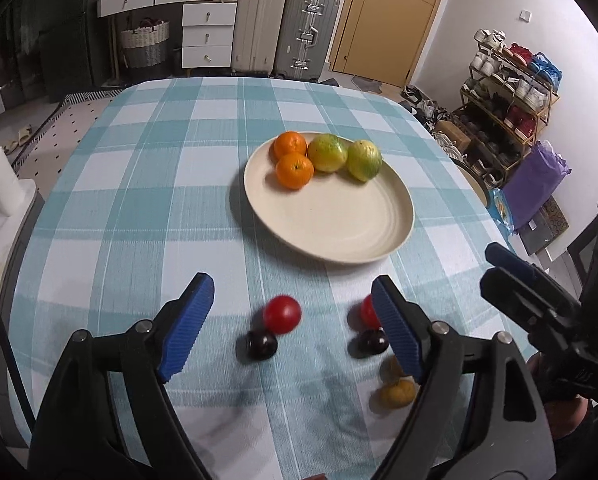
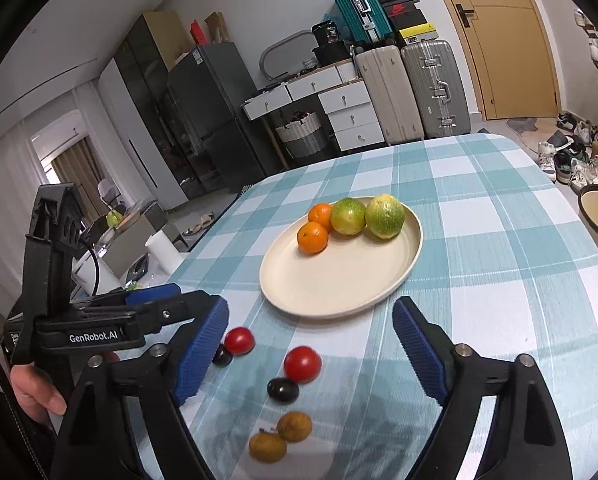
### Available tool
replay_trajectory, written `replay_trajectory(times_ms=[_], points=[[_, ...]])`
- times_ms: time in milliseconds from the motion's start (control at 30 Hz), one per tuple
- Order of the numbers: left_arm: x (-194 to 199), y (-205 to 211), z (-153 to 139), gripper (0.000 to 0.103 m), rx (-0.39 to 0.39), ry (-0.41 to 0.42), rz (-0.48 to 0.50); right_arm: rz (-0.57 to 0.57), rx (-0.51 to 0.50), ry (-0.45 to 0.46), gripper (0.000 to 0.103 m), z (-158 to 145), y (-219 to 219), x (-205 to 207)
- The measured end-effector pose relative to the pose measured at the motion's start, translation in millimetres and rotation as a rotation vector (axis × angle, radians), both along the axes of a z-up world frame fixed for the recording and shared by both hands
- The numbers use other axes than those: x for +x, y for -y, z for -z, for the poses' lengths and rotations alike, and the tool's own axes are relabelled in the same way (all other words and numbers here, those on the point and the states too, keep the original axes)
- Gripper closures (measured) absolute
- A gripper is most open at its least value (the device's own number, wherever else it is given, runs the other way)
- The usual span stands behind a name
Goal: Organize fruits
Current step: 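Move both tools back toward the tomatoes and small fruits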
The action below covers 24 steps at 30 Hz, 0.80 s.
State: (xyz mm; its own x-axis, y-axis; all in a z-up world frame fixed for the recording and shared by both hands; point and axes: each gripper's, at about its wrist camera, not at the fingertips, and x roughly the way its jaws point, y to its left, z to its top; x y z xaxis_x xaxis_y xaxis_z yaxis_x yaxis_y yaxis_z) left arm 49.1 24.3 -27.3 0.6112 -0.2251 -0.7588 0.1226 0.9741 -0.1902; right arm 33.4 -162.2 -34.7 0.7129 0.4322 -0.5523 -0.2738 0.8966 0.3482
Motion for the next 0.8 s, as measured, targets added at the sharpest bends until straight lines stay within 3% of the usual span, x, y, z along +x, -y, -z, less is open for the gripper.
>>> replay_trajectory(times_ms=[367, 800], points=[[-30, -8, 13, 0.02, 0.01, 0.016, -0.032, 0.011, -0.038, -0.033, 0.007, 16, -4, -30], [-45, -23, 43, 0.018, 0.02, -0.049, -0.063, -0.043, -0.025, -0.106, 0.007, 39, -15, -57]])
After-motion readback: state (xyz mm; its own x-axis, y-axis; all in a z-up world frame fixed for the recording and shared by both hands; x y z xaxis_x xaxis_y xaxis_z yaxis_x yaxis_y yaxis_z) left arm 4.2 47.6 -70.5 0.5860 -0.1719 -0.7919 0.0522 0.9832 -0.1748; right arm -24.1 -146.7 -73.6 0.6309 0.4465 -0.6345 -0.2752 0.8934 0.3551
